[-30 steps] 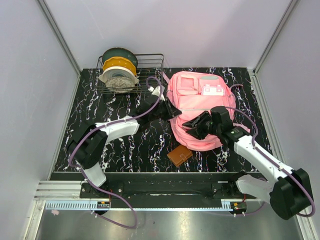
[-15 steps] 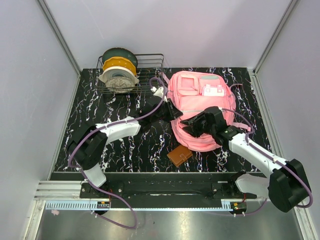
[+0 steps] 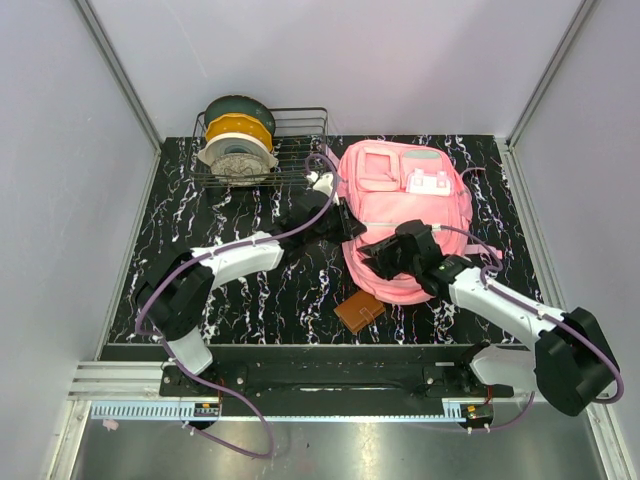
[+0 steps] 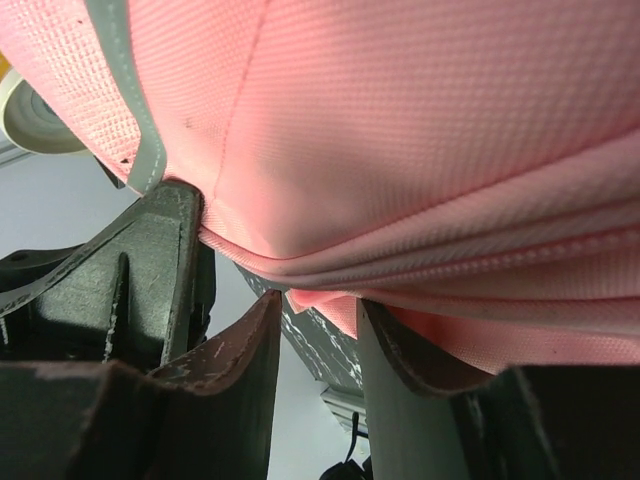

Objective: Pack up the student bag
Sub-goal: Zip the student bag at the center of the board.

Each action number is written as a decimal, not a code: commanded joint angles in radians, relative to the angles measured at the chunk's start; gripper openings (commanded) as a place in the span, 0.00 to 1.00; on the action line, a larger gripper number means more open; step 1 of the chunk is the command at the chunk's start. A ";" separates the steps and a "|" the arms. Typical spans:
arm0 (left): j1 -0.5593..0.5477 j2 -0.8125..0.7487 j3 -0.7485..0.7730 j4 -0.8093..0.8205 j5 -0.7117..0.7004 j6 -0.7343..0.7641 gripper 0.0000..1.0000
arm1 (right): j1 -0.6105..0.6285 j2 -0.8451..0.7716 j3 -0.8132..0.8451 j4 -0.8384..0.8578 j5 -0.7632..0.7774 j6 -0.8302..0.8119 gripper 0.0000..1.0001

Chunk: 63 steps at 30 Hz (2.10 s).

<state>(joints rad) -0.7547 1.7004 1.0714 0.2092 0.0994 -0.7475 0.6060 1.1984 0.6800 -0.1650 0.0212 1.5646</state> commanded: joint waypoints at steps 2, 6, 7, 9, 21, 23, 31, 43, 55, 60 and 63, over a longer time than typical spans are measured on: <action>-0.023 -0.068 0.078 0.084 -0.004 0.039 0.00 | 0.027 0.044 -0.008 -0.016 0.074 0.054 0.41; -0.025 -0.074 0.084 0.070 -0.003 0.053 0.00 | 0.029 0.053 -0.019 -0.013 0.092 0.058 0.40; -0.023 -0.071 0.088 0.065 -0.001 0.053 0.00 | 0.031 0.059 -0.019 -0.010 0.097 0.045 0.37; -0.026 -0.071 0.088 0.065 0.005 0.053 0.00 | 0.040 0.064 -0.016 -0.008 0.120 0.035 0.28; -0.041 -0.076 0.128 -0.007 -0.007 0.112 0.00 | 0.041 0.081 0.024 -0.013 0.131 -0.011 0.54; -0.049 -0.071 0.140 -0.031 0.006 0.132 0.00 | 0.041 0.082 0.038 -0.021 0.123 -0.014 0.55; -0.066 -0.074 0.180 -0.096 0.017 0.195 0.00 | 0.043 0.136 -0.019 0.005 0.114 0.089 0.41; -0.071 -0.102 0.173 -0.111 -0.014 0.211 0.00 | 0.043 0.148 0.004 0.009 0.134 0.046 0.15; -0.069 -0.110 0.194 -0.116 -0.006 0.211 0.00 | 0.043 0.075 -0.062 0.010 0.203 0.017 0.00; -0.069 -0.114 0.194 -0.125 -0.015 0.215 0.00 | 0.043 0.075 -0.030 0.019 0.210 -0.118 0.00; -0.063 -0.113 0.191 -0.143 -0.030 0.231 0.00 | 0.043 0.070 0.022 0.007 0.201 -0.266 0.00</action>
<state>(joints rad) -0.8028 1.6894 1.1854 -0.0040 0.0315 -0.5461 0.6617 1.2678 0.6472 -0.1181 0.1059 1.4971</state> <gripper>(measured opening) 0.246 0.015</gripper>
